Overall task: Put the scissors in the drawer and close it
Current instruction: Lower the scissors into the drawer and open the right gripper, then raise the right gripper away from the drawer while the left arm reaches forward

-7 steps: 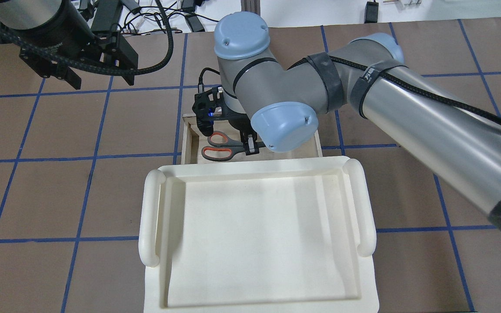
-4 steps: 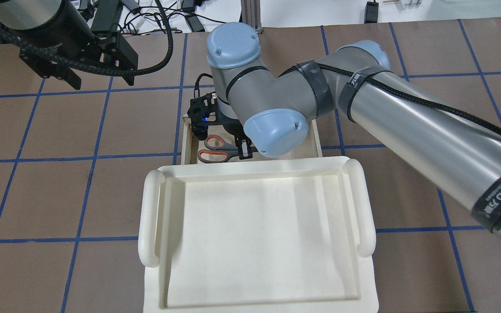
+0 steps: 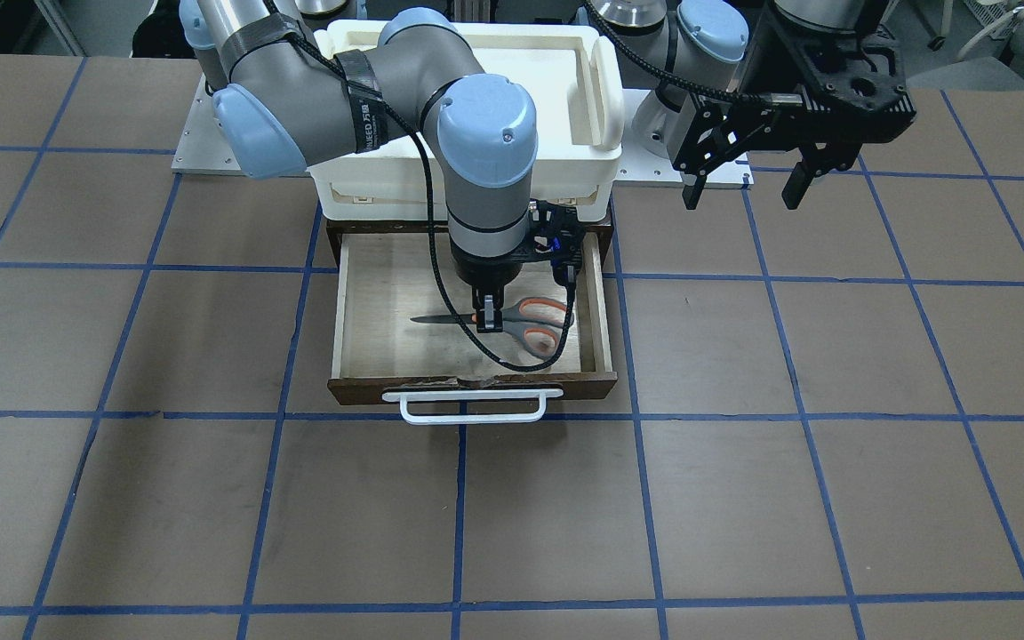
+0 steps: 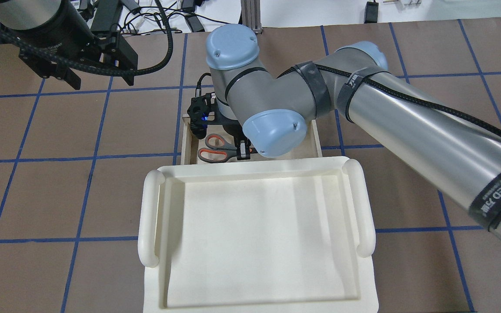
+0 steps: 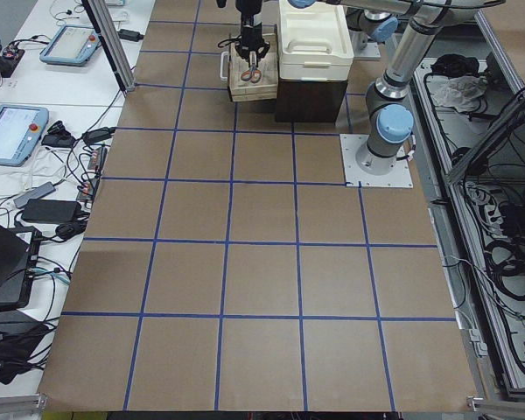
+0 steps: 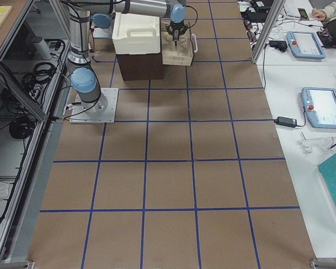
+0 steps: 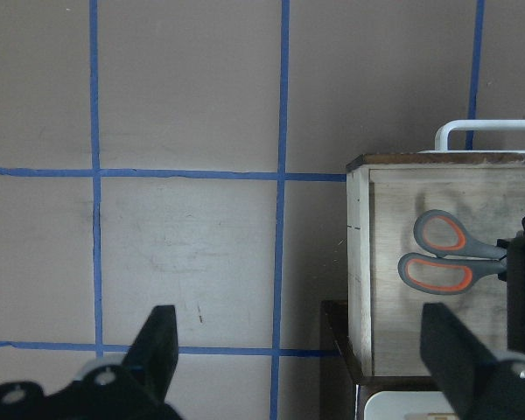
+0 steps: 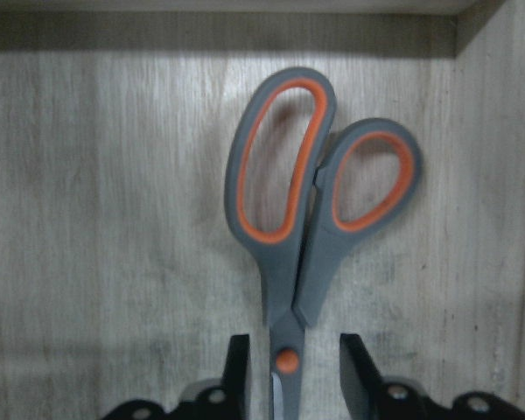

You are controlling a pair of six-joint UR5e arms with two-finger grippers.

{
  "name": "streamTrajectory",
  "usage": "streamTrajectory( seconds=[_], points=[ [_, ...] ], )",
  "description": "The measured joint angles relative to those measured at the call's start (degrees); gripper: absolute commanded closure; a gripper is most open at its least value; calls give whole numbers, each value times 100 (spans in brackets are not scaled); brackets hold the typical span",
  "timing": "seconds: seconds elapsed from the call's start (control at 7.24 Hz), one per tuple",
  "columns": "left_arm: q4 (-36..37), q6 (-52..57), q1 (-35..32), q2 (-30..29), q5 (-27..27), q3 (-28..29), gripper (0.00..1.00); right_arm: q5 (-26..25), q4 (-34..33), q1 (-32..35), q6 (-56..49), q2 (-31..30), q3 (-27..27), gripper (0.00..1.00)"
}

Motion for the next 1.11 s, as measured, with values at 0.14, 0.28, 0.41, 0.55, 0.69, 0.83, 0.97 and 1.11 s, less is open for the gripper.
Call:
streamTrajectory(
  seconds=[0.14,0.28,0.41,0.55,0.69,0.83,0.97,1.11],
  points=[
    [0,0,0,0,0,0,0,10,-2,0,212,-13,-36,0],
    [0,0,0,0,0,0,0,-10,7,-1,460,-24,-160,0],
    [0,0,0,0,0,0,0,-33,27,-35,854,-62,-316,0],
    [0,0,0,0,-2,0,0,-22,51,-128,1523,-146,-413,0],
    [0,0,0,0,-5,0,0,-15,67,-269,2268,-239,-455,0],
    [0,0,0,0,-7,0,0,-9,113,-474,2943,-352,-470,0],
    [0,0,0,0,-6,0,0,-7,183,-699,3613,-497,-471,0],
    [-2,0,0,0,-3,0,0,-8,256,-931,4310,-650,-475,0]
  ],
)
